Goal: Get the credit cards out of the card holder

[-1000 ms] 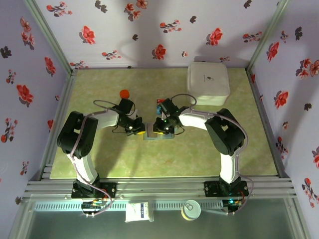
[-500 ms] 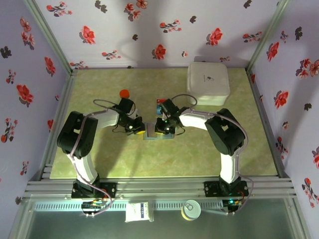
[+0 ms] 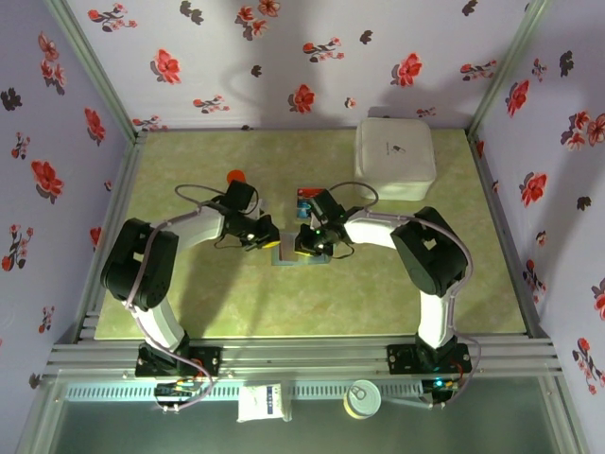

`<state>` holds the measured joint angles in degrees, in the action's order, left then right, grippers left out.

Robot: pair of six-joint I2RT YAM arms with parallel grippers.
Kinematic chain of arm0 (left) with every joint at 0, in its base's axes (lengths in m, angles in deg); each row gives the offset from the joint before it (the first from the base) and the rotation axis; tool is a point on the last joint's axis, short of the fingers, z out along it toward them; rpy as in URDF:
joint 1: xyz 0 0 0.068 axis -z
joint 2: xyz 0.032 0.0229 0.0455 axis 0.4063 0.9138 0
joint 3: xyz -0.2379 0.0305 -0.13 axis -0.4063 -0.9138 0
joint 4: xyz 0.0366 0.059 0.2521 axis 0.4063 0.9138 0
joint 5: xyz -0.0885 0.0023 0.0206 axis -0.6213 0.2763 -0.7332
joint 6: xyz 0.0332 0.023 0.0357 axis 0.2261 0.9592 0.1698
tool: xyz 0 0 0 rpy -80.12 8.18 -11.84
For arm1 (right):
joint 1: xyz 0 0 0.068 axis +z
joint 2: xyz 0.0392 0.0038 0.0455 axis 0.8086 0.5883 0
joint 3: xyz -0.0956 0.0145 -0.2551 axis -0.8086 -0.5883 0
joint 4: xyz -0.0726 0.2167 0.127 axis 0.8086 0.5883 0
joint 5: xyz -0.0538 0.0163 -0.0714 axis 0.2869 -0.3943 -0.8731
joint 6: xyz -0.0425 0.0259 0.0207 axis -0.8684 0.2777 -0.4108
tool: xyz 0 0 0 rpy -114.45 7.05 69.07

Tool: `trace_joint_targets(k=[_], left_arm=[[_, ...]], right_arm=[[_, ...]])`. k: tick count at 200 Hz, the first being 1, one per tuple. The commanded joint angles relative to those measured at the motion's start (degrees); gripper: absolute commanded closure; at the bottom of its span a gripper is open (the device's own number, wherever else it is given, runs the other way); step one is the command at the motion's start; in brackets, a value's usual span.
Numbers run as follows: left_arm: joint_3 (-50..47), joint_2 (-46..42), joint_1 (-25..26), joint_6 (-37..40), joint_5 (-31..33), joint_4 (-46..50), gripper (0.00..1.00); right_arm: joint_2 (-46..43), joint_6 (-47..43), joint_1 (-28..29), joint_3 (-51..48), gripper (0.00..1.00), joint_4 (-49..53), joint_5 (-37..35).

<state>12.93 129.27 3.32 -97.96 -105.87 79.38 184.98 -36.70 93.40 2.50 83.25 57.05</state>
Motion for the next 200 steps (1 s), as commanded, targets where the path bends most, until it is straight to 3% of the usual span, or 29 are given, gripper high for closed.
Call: trace_joint_targets(k=[1, 77, 200], left_arm=[[1.0, -0.5, 0.9, -1.6, -1.7, -1.7, 0.84], [-0.1, 1.8, 1.5, -1.3, -0.1, -2.1, 0.72], [1.1, 4.6, 2.1, -1.3, 1.4, -1.0, 0.70]], right_arm=[[0.2, 1.5, -0.5, -2.0, 0.86, -0.3, -0.2], [0.0, 3.8, -2.4, -5.4, 0.86, -6.1, 3.6], [0.8, 6.0, -3.7, -8.4, 0.86, -11.5, 6.8]])
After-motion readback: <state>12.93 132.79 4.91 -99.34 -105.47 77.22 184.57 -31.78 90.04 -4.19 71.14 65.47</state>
